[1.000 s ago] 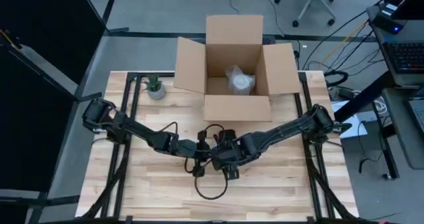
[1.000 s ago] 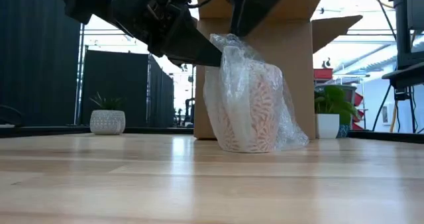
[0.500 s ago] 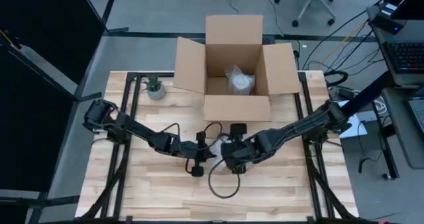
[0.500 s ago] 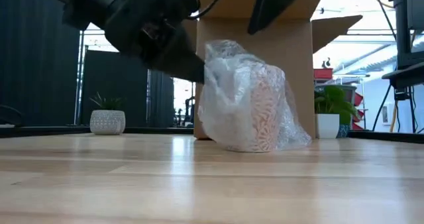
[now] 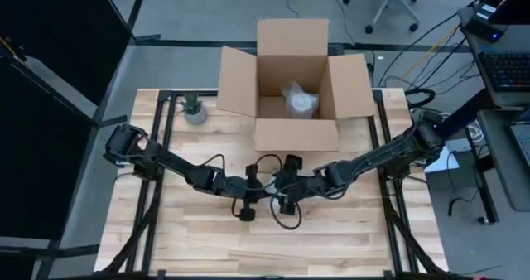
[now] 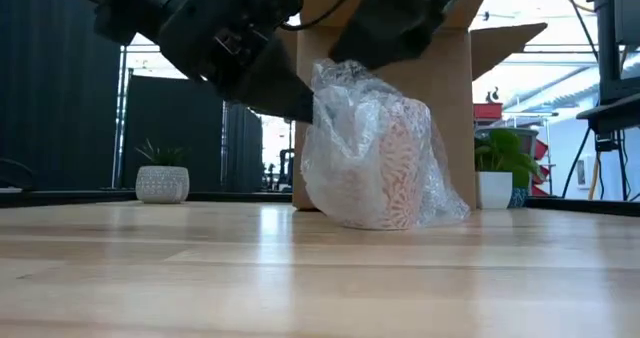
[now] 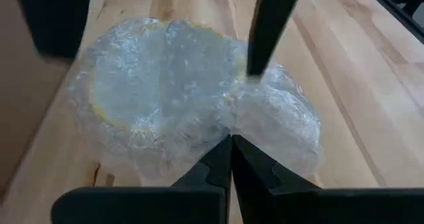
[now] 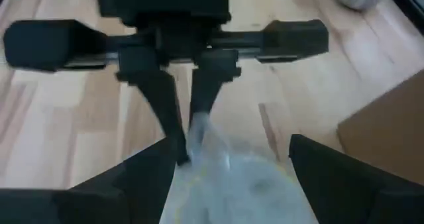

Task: Wrap mug
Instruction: Wrap the orange patterned mug with bubble wrap

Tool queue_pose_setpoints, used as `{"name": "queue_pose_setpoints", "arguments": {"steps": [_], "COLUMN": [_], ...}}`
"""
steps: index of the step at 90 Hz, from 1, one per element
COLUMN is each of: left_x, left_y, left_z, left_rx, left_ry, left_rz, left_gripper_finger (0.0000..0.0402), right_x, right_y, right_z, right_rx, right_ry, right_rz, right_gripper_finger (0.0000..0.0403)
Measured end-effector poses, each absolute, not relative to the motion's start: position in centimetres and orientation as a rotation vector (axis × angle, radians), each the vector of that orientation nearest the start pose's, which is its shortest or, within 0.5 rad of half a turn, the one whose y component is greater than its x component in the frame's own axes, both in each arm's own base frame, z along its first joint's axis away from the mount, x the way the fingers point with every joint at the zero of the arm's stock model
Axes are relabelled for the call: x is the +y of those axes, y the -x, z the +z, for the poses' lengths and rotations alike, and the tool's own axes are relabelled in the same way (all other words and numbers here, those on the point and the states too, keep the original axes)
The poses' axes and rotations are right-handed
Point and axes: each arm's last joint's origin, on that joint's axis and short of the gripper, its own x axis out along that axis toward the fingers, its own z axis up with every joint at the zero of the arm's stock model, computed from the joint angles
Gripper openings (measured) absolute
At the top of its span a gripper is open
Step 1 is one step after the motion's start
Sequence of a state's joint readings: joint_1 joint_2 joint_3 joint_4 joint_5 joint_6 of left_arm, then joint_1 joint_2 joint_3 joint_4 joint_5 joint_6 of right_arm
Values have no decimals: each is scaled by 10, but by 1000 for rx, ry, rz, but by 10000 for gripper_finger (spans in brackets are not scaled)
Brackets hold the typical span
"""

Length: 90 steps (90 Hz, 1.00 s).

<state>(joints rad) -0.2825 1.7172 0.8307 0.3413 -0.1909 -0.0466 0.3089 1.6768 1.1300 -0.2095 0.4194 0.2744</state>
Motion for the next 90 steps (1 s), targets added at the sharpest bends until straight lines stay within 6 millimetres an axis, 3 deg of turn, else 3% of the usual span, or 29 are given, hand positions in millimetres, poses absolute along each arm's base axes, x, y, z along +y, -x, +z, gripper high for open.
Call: {"name": "queue_pose_setpoints", "arguments": {"steps": [17, 44, 53, 65, 90], "left_x": [-90, -83, -78, -71, -66], "left_y": [-328, -309, -305, -315, -346], "left_z": [168, 224, 230, 218, 169], "left_rx": [525, 400, 396, 403, 398], "left_ry": [-81, -52, -60, -58, -23], "left_rz": [-77, -77, -45, -11, -46], "left_gripper_finger": [0, 0, 0, 0, 0], "right_x": [82, 76, 76, 76, 77], "right_y": [-339, -334, -334, -334, -334], "right_z": [212, 206, 205, 205, 204], "right_rx": [771, 834, 834, 834, 841], "right_ry": [-23, -20, -20, -17, -12], "right_rz": [-276, -332, -334, -334, -327], "right_gripper_finger": [279, 279, 279, 279, 279]}}
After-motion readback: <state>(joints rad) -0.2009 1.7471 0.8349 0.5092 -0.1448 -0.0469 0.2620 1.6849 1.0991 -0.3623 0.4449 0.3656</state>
